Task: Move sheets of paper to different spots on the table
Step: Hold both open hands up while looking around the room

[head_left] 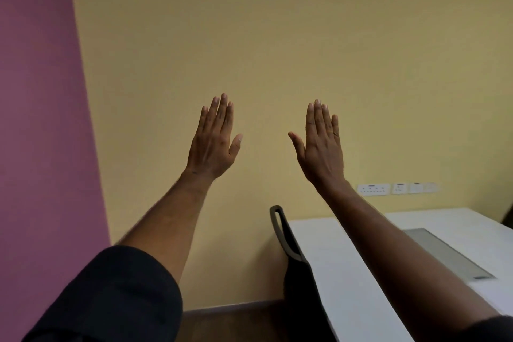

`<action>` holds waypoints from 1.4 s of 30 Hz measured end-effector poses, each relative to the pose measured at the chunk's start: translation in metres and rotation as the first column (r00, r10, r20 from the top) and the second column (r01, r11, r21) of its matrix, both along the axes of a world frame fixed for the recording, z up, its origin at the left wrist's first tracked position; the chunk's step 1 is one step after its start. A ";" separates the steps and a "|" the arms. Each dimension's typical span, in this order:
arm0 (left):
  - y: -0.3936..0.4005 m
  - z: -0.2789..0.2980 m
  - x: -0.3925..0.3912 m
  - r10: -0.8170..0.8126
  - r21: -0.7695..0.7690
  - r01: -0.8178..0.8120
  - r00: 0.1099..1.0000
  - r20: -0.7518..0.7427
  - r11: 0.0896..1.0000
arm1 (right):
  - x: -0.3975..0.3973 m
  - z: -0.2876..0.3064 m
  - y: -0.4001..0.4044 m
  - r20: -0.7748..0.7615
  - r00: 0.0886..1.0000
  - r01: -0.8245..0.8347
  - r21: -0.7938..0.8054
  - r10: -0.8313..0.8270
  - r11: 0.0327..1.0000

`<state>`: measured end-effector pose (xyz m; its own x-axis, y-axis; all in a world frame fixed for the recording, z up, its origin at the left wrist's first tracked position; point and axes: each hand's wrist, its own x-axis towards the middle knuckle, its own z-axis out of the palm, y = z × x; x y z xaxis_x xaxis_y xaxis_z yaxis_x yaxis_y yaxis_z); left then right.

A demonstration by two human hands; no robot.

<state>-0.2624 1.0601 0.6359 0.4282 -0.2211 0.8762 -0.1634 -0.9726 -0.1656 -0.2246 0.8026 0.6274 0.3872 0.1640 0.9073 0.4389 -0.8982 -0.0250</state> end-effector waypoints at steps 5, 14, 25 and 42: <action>-0.068 -0.016 0.095 -0.187 -0.004 0.187 0.982 -0.009 0.982 | 0.051 -0.014 -0.067 -0.002 0.985 0.174 -0.018 -0.174 0.985; -0.228 -0.021 0.251 -0.498 -0.004 0.499 0.864 -0.075 0.866 | 0.121 -0.009 -0.228 0.018 0.894 0.448 0.033 -0.449 0.893; -0.437 -0.047 0.354 -0.775 0.047 0.790 0.610 -0.163 0.612 | 0.138 -0.053 -0.389 -0.102 0.677 0.735 0.111 -0.728 0.668; -0.719 -0.176 0.488 -0.899 -0.110 0.954 0.219 -0.380 0.279 | 0.162 -0.150 -0.572 -0.268 0.199 0.975 -0.044 -0.943 0.218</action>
